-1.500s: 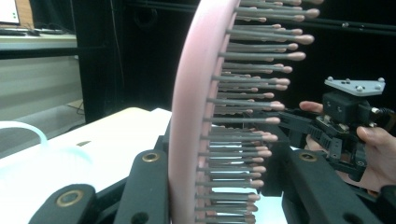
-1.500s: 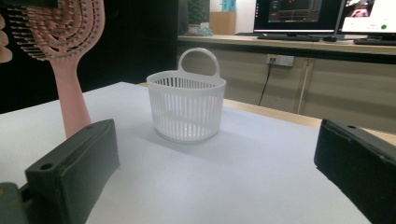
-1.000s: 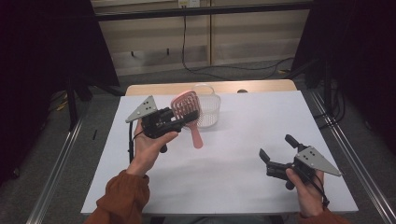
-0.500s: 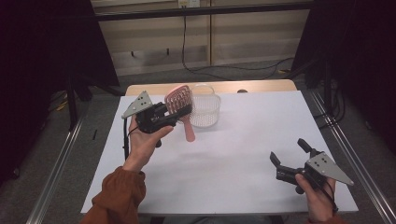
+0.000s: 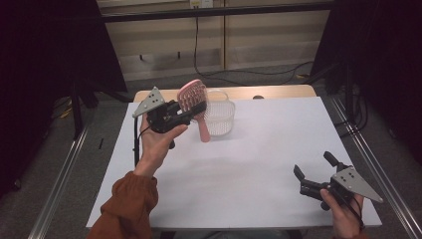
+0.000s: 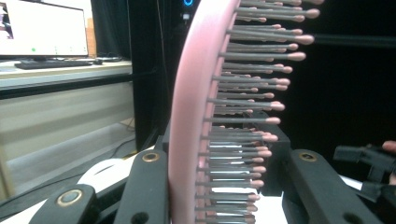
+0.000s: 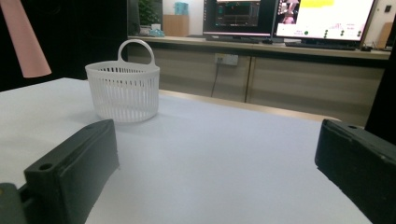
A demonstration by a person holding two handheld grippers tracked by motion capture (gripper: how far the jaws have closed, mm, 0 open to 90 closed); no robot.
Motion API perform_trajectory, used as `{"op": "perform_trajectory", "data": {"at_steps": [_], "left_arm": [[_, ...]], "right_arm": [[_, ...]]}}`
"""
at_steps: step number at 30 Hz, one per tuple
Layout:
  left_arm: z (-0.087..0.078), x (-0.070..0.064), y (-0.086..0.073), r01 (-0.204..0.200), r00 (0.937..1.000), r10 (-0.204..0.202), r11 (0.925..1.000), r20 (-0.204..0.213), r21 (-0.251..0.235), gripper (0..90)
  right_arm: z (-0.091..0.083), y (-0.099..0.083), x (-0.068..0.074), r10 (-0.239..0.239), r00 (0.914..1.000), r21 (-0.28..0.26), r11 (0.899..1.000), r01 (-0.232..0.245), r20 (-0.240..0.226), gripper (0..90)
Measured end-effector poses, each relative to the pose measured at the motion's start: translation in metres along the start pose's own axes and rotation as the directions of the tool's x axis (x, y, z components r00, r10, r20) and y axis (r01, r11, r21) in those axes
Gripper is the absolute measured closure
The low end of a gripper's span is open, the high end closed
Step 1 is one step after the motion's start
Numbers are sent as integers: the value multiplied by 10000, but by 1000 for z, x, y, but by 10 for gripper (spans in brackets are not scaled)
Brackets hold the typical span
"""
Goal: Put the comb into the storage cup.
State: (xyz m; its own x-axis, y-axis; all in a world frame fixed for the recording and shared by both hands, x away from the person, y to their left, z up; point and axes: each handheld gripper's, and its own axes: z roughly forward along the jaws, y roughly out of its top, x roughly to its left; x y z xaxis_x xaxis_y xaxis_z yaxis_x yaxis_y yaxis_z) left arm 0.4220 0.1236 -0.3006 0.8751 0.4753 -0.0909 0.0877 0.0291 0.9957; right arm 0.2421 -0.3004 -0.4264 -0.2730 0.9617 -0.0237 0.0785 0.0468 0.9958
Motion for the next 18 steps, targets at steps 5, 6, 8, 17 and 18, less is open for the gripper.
{"op": "perform_trajectory", "data": {"at_steps": [5, 6, 8, 17, 18], "left_arm": [[5, 8, 5, 46, 9994, -49, 9999, -333, -106, 640], [6, 9, 6, 31, 9994, -34, 10000, -343, -82, 640], [8, 10, 8, 15, 9993, -23, 9997, -380, -231, 640], [22, 19, 11, 20, 9980, -36, 9997, -637, -256, 640], [23, 21, 11, -54, 9974, 40, 9998, -716, -193, 640]], "right_arm": [[1, 0, -1, 25, 10000, -26, 10000, -25, -54, 0], [2, -1, 0, -27, 10000, 39, 10000, 27, -56, 0], [3, -3, 1, -60, 9999, 98, 9999, 62, -152, 0], [3, -3, 1, -122, 9997, 92, 9999, 125, -226, 0], [3, -3, 1, -116, 9996, 72, 9999, 117, -260, 0]]}}
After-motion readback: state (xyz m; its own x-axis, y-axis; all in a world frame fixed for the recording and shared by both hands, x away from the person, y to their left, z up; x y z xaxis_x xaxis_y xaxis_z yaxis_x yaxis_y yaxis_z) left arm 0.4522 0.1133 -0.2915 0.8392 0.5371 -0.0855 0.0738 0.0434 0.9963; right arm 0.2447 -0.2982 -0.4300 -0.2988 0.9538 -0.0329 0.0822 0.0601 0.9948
